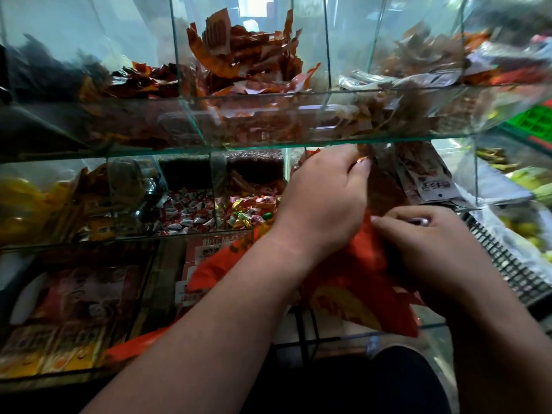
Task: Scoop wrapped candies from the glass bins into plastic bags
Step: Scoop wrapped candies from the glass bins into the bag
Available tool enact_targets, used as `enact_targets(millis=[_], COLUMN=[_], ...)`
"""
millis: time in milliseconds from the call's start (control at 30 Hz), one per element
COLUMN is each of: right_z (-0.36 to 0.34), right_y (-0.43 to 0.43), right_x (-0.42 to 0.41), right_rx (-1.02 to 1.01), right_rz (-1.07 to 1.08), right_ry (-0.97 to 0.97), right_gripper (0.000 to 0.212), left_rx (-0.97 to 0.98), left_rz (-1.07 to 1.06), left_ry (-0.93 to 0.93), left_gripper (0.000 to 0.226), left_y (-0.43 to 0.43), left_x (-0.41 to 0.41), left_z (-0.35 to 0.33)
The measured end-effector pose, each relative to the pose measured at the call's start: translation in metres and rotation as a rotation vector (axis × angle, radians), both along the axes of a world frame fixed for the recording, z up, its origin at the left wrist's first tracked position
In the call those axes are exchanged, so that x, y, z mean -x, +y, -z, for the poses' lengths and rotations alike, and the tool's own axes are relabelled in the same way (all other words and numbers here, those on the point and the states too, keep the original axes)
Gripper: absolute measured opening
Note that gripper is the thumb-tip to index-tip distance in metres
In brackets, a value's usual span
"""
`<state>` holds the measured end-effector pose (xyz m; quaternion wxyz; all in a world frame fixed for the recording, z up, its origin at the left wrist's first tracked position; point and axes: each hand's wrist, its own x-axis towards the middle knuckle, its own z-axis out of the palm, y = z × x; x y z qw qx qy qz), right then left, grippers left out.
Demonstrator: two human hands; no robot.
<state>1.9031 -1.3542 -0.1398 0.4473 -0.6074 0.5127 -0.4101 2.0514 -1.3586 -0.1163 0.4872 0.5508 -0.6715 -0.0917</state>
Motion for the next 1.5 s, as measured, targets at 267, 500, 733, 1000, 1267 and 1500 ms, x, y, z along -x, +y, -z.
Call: enact_targets(millis=[267,500,733,1000,1267,1500], right_z=[0.100,0.151,0.134,0.106,0.080,0.076], right_y=[0.014,0.028,0.018,0.020,0.019,0.020], right_x=[-0.057,-0.073,-0.045,-0.002,0.028,0.028], right_rx=[-0.360,-0.520,-0.300,-0.208,-0.159,-0.093], right_rz=[0.010,0.078,0.122,0.261,0.323,0.325], right_ry=[-0.364,-0.514,-0.404,-0.463,-0.538,-0.525], right_gripper=[0.046,0.033,0.033,0.031,0.038,0.034], left_rx=[-0.331,-0.411,-0.419,-0.297,-0.258,-0.475], left_rz=[-0.016,-0.113,-0.400,-0.448,-0.406,-0.355], left_ry=[-0.137,-0.215,-0.022,0.334,0.507,0.552], left_gripper=[0.033,0.030,0.021,0.030,0.034,0.008], left_y=[-0.005,0.009,0.032,0.035,0.027,0.009], left_x=[-0.037,-0.073,-0.132,-0.163,-0.159,-0.138], left_z=[0.083,0.143,0.163,0.142,0.143,0.185])
